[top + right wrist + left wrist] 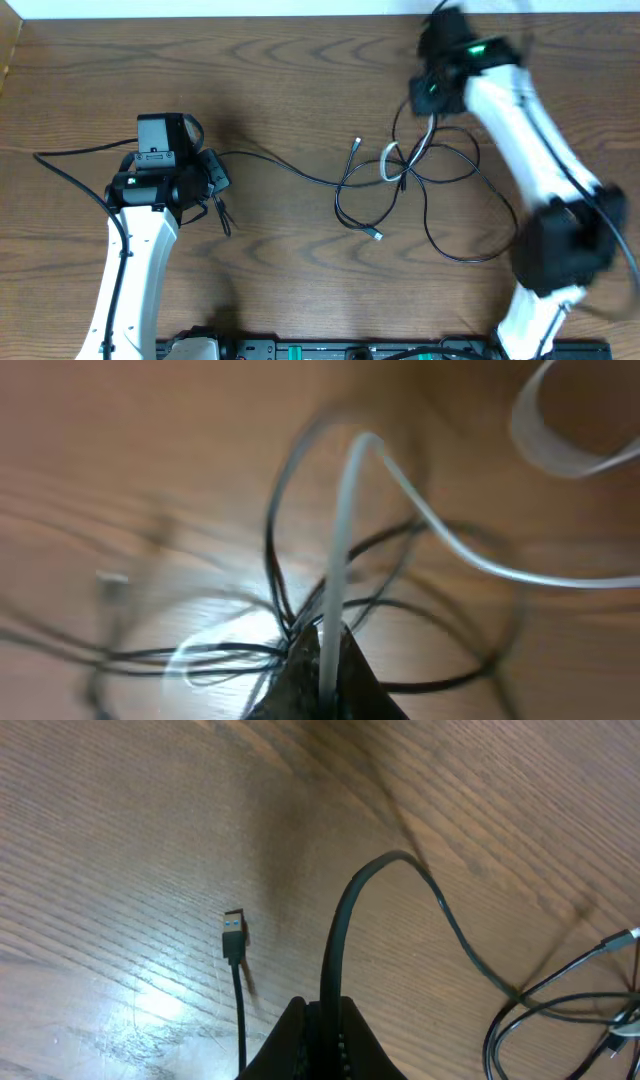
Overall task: Untangle cables
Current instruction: 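Pull the white cable out to the right edge with the right gripper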
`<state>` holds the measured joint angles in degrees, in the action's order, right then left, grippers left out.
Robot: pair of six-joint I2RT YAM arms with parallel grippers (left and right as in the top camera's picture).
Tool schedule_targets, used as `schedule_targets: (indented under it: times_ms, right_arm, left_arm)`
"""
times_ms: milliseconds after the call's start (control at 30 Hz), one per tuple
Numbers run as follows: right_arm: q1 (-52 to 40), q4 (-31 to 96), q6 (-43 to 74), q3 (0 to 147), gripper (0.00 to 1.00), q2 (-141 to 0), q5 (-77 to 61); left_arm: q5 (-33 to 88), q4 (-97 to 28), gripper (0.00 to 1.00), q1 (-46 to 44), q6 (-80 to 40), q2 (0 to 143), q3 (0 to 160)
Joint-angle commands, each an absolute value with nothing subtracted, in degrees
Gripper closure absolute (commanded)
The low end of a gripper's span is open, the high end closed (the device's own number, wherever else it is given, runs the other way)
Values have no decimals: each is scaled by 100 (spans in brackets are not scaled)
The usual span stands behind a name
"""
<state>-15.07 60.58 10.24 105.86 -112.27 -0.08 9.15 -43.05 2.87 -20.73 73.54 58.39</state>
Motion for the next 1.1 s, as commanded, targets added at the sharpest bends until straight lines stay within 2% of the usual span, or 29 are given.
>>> schedule_targets:
  times_ms: [0,167,367,600,1067]
  right_arm:
    - [-1227,5959,998,11091,99,-9948,10]
    - [-637,5686,952,11148,99,-8840,773]
    - [366,5293,760,11148,99,-8517,1750]
    - [1398,5148,764,11137,99,-8790,1750]
    - [2700,6298,1498,11115,99,-10007,1745]
  left_arm:
    - [965,-4307,93,274,-1997,7373,5909]
    - [965,-4305,93,274,-1997,7373,5909]
    - [965,-4307,93,274,-1997,7373,5909]
    - [965,-4307,93,274,-1997,7373,5909]
    - [965,-4305,93,274,-1997,7373,5909]
